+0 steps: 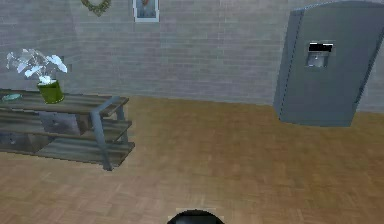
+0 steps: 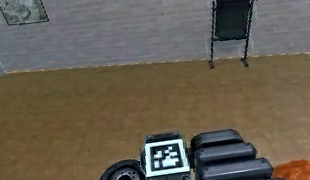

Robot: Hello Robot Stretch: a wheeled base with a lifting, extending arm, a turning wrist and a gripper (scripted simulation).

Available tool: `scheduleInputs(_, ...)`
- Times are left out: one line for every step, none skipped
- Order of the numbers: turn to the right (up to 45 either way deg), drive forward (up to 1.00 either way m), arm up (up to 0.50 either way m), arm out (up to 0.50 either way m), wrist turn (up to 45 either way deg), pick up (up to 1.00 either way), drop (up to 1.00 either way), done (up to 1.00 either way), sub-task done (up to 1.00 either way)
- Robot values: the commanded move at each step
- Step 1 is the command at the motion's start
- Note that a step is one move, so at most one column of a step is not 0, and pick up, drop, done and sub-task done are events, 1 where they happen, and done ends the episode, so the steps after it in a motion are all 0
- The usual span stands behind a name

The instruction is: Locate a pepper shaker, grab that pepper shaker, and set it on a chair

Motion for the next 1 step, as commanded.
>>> scheduleInputs(-12.0, 0.00, 0.00, 0.00, 0.0, 0.00, 0.00, 0.00, 0.00)
